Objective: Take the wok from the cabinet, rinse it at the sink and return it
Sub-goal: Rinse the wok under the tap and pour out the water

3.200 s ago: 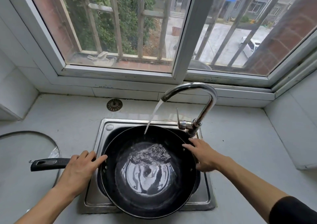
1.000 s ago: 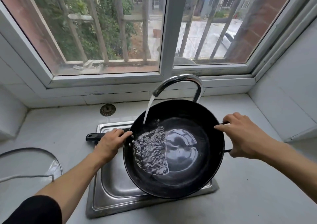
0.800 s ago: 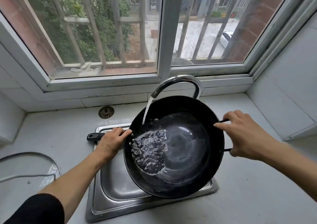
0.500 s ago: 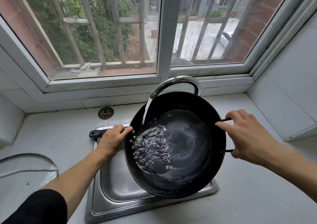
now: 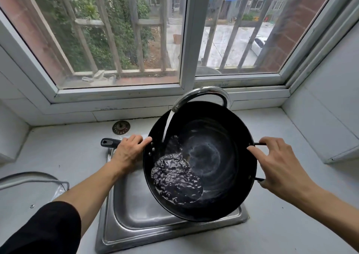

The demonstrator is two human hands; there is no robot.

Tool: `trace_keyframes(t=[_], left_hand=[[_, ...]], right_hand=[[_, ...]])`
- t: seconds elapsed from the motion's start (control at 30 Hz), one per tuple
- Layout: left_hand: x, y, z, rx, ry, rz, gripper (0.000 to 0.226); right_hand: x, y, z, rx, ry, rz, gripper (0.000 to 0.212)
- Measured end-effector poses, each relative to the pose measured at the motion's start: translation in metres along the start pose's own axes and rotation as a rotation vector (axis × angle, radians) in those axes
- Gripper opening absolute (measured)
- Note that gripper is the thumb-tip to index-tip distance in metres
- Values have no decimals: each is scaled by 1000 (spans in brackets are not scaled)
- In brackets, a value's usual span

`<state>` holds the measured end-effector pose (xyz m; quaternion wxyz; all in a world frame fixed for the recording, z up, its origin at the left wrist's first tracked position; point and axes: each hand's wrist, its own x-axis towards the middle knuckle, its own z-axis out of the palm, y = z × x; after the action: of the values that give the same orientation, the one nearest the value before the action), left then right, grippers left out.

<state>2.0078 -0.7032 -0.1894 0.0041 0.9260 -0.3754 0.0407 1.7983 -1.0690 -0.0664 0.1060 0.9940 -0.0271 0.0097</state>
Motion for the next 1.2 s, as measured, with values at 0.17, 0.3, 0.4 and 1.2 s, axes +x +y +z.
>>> trace_keyframes(t=[0.17,0.3,0.4,1.2], left_hand=[[0,-11,-5,82,16,16,71],[-6,-23,-8,140,-17,18,82],[-11,-30,-10,167,-4,0,88],[-57,-81,-24,77,43,-92,80]], right_hand=[[5,-3,19,61,-12,1,91],[15,-8,32,95,-23,-3,92],[22,-12,40,111,-41,-7,92],[74,-49,86,165,38,-42,89]])
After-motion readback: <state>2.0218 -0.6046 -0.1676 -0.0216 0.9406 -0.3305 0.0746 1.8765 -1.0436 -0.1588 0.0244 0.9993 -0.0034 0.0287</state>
